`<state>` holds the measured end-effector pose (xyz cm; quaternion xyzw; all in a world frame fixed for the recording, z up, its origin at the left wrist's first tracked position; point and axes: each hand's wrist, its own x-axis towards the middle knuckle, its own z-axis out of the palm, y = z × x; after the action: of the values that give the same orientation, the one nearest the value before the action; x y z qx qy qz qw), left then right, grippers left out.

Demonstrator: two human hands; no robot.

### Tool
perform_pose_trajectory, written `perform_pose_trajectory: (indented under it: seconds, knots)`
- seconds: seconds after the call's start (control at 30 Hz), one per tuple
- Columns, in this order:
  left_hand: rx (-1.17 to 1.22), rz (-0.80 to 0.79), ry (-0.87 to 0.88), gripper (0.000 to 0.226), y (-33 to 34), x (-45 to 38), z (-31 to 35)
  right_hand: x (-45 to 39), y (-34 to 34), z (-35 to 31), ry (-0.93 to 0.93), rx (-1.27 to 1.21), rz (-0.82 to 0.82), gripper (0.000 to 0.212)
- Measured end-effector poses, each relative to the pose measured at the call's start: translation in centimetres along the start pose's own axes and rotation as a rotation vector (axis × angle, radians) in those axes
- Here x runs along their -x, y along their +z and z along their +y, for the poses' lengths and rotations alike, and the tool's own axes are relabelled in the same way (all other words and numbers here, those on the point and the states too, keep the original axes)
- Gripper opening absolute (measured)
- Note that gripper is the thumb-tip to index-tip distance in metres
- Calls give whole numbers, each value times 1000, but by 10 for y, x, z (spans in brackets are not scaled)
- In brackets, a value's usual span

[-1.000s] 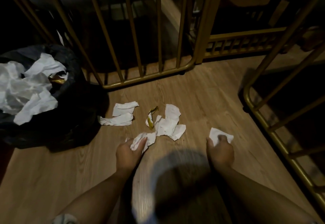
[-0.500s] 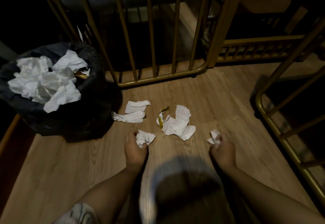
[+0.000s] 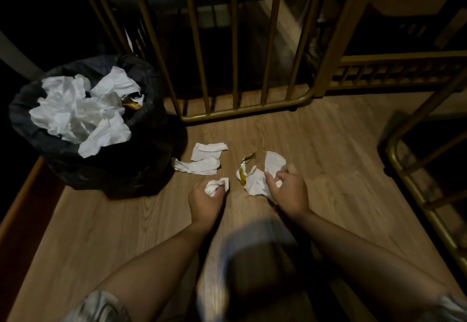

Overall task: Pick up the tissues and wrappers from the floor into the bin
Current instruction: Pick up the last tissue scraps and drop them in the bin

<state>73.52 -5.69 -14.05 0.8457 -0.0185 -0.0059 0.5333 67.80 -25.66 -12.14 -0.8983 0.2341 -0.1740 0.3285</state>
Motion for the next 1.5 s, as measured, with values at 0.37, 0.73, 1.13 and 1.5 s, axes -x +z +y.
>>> perform_pose_trajectory:
  seconds: [0.37,0.73,1.13,1.5]
  knots:
    - [-3,-114,-62,33,-2,-3,-11,-6,32,8,17,233,-346,47]
    - [-138,-11,52,45,-13,-18,-13,20,19,45,-343,94,-237,7]
    - [-193,84,19,34,-24,-86,9,-52,32,-38,-30,-30,-97,17]
    - [-455,-139,138,28,-5,-66,-48,-28,75,-4,-77,263,-345,40]
